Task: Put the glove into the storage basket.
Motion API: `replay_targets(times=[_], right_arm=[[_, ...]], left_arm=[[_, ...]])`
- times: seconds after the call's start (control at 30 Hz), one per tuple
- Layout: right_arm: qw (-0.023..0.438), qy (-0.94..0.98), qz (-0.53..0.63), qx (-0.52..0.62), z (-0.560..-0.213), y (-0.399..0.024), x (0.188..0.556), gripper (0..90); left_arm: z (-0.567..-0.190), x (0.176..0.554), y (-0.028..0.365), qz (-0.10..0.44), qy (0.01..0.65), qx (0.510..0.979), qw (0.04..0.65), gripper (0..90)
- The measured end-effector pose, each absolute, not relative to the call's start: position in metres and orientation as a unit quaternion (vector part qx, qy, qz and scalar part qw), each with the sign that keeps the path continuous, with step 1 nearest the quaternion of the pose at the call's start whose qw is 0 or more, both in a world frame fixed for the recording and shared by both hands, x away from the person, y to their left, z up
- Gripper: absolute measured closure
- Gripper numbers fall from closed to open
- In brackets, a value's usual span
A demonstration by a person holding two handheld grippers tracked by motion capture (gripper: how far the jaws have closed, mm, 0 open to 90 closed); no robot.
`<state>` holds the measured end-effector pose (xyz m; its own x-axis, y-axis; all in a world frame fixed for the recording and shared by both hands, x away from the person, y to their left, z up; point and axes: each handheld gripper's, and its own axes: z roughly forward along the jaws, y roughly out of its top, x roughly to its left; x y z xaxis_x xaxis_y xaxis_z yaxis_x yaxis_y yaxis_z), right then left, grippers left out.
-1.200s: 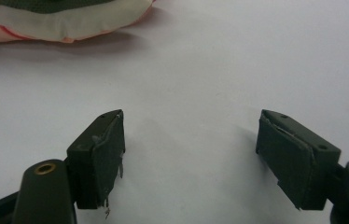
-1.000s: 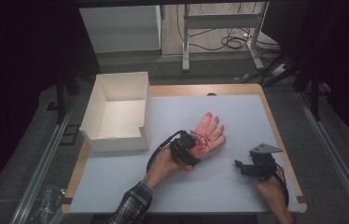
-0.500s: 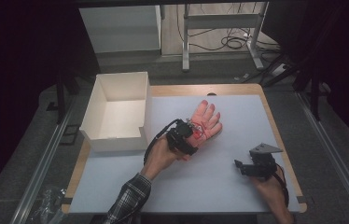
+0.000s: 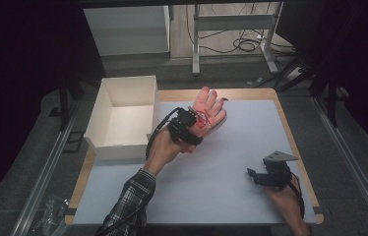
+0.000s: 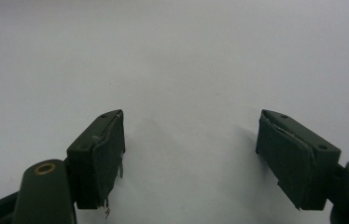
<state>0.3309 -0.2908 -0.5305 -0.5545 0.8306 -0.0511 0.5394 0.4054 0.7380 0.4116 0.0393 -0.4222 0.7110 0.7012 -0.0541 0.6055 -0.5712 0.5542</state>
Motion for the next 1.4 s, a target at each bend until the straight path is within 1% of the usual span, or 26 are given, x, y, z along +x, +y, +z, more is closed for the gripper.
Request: replay_targets(times=[0.57,0.8,0.9,1.1,1.4], right_arm=[[0.211,0.812,0.345,0.422,-0.530,-0.291,0.331,23.9],[0.211,0.812,0.345,0.422,-0.530,-0.291,0.331,23.9],[0.211,0.811,0.345,0.422,-0.530,-0.291,0.331,23.9],[0.211,0.812,0.345,0.422,-0.530,-0.291,0.331,23.9],[0.211,0.812,0.345,0.422,-0.531,-0.291,0.331,23.9]], left_arm=[[-0.377,0.434,0.072,0.116,0.419,0.859,0.268,38.6],[-0.357,0.440,0.097,0.135,0.455,0.838,0.268,38.5],[-0.354,0.441,0.103,0.140,0.463,0.833,0.269,38.5],[-0.346,0.443,0.129,0.161,0.492,0.814,0.264,38.2],[-0.346,0.444,0.160,0.173,0.525,0.792,0.260,37.7]])
